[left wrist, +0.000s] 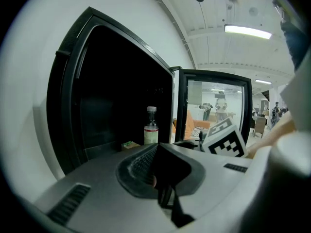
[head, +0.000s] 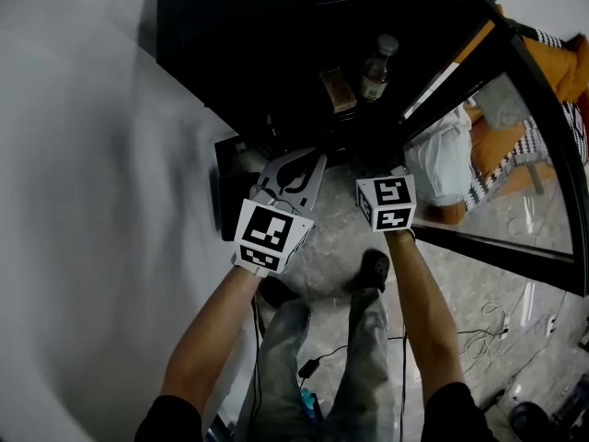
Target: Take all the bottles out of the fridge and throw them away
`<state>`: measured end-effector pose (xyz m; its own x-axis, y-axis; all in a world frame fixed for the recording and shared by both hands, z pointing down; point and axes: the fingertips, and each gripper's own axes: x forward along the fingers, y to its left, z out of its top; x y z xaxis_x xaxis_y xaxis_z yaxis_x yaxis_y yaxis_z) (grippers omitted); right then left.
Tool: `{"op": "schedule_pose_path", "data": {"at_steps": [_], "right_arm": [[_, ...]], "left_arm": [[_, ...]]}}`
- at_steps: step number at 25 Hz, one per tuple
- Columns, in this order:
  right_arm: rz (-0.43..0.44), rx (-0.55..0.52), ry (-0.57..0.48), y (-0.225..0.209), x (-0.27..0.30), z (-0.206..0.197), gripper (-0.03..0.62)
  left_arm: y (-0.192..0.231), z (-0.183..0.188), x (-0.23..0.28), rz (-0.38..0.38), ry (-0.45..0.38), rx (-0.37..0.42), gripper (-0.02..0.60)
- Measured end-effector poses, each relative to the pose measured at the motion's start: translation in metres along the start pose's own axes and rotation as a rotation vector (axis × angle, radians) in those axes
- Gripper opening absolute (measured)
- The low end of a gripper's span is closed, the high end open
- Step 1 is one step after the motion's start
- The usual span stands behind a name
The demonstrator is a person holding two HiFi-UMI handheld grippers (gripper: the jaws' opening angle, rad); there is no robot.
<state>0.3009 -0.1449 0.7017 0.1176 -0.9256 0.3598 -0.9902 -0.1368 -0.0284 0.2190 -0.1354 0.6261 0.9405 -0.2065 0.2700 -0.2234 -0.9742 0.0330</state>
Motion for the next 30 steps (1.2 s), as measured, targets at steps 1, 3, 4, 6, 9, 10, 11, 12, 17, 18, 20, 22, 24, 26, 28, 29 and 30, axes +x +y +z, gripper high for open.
{"op": "schedule_pose_path", "data": {"at_steps": [1,3,4,6,9,10,11,12,17,18,20,22,24,26,28,29,30], "right_arm": [[-0.003,-0.002,0.01,-0.003,0.009,-0.002,0.185],[-0.013,0.007,0.015,-0.011,0.029,-0.005,0.242],[-0.017,0.017,0.022,-0.013,0.039,-0.007,0.258],[-0.025,0.037,0.041,-0.017,0.056,-0.012,0.275],[-0.039,0.058,0.062,-0.021,0.073,-0.017,0.284],[-0.044,0.062,0.066,-0.021,0.077,-0.018,0.285],[-0.05,0.063,0.069,-0.022,0.081,-0.018,0.285],[-0.056,0.063,0.071,-0.022,0.085,-0.018,0.285],[-0.07,0.067,0.078,-0.023,0.102,-0.017,0.284],[-0.07,0.065,0.075,-0.022,0.101,-0.017,0.282],[-0.065,0.065,0.064,-0.019,0.094,-0.014,0.281],[-0.059,0.066,0.051,-0.015,0.082,-0.01,0.279],[-0.05,0.067,0.038,-0.013,0.066,-0.002,0.279],[-0.039,0.073,0.037,-0.013,0.045,0.008,0.279],[-0.029,0.085,0.045,-0.01,0.017,0.021,0.279],[-0.025,0.09,0.049,-0.009,0.002,0.029,0.279],[-0.022,0.092,0.05,-0.008,-0.013,0.039,0.279]], "left_arm": [[0.002,0.0,0.0,0.005,-0.002,-0.004,0.002],[0.006,0.001,0.001,0.011,-0.009,-0.008,0.002],[0.008,0.001,0.001,0.012,-0.011,-0.007,0.002],[0.012,-0.003,0.001,0.014,-0.005,-0.004,0.002],[0.015,-0.008,0.0,0.018,0.008,-0.004,0.002],[0.017,-0.01,-0.001,0.021,0.01,-0.004,0.002],[0.018,-0.011,-0.002,0.025,0.011,-0.006,0.002],[0.02,-0.013,-0.004,0.028,0.012,-0.008,0.002],[0.026,-0.018,-0.011,0.038,0.016,-0.012,0.002],[0.026,-0.018,-0.013,0.038,0.017,-0.014,0.002],[0.025,-0.019,-0.018,0.037,0.017,-0.016,0.002],[0.024,-0.017,-0.023,0.042,0.017,-0.018,0.002],[0.024,-0.011,-0.027,0.055,0.018,-0.025,0.002],[0.02,0.0,-0.033,0.067,0.019,-0.038,0.002],[0.013,0.015,-0.041,0.073,0.022,-0.047,0.002],[0.009,0.024,-0.046,0.075,0.023,-0.051,0.002],[0.006,0.034,-0.05,0.076,0.021,-0.056,0.002]]}}
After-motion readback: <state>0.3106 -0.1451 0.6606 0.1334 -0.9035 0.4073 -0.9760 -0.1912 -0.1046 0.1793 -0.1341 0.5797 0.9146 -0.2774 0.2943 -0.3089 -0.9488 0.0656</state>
